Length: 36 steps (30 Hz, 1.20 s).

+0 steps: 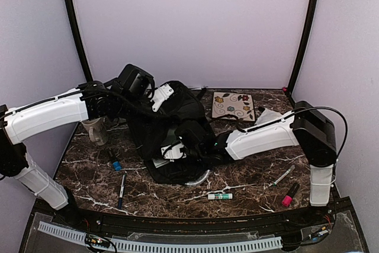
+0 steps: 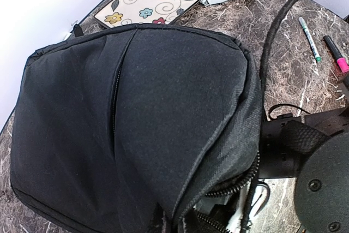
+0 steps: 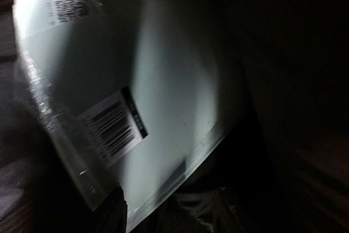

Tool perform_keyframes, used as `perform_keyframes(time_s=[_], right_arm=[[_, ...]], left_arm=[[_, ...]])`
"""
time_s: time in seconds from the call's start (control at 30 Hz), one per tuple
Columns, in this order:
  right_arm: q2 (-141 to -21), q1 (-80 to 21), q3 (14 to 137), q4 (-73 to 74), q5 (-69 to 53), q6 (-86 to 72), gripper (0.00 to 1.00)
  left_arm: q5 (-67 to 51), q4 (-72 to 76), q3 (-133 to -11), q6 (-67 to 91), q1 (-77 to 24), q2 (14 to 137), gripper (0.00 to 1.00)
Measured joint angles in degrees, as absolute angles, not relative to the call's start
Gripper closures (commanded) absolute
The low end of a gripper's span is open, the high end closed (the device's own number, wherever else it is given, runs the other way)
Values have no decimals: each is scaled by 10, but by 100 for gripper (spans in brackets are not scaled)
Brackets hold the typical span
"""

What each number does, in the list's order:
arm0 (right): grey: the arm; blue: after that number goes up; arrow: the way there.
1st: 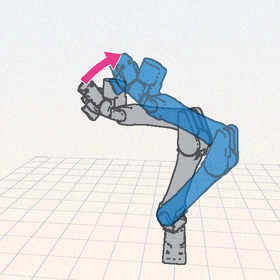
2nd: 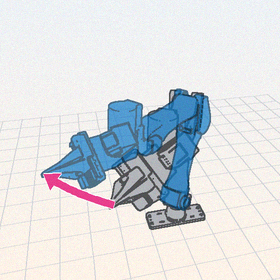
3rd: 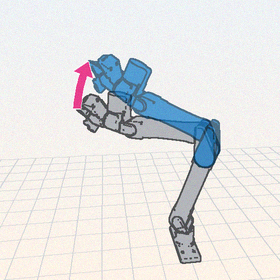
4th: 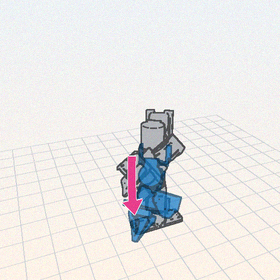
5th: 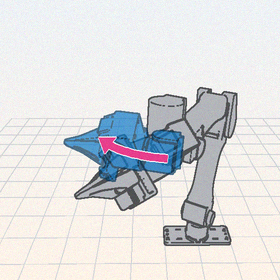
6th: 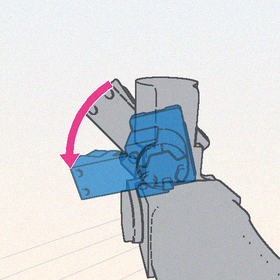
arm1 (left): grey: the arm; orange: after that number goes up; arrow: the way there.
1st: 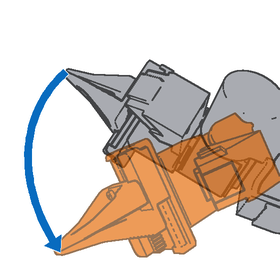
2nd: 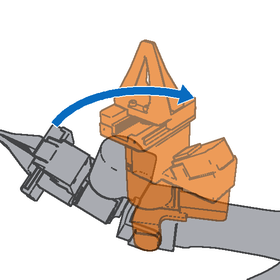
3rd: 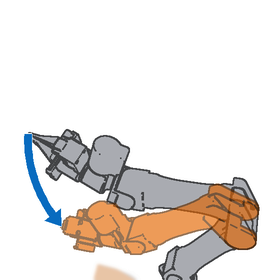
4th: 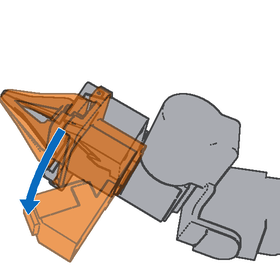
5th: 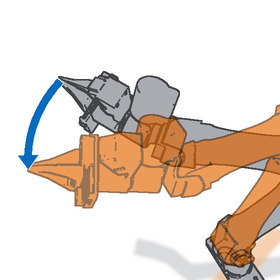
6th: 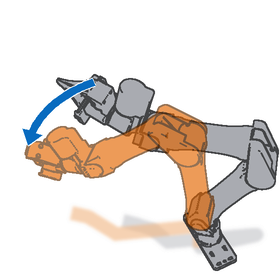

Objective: Pack the student bag
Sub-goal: Adjust the largest pocket of the bag to the book.

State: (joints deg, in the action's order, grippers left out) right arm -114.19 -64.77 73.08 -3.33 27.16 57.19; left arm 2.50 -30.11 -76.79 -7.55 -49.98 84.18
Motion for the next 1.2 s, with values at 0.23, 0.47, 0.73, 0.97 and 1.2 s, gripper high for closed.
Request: perform_keyframes(time_s=[0.23,0.47,0.73,0.97,1.2], right_arm=[[-1180,-637,752,-95,299,585,48],[-1141,-636,752,-10,230,552,54],[-1102,-636,764,104,153,507,43],[-1155,-637,797,110,152,505,43],[-1210,-637,827,75,196,512,49]], left_arm=[[25,-300,-768,-78,-500,842,100],[25,-296,-763,-77,-500,840,100],[23,-291,-754,-77,-500,834,100],[21,-290,-752,-78,-500,834,100],[18,-291,-752,-78,-500,835,100]])
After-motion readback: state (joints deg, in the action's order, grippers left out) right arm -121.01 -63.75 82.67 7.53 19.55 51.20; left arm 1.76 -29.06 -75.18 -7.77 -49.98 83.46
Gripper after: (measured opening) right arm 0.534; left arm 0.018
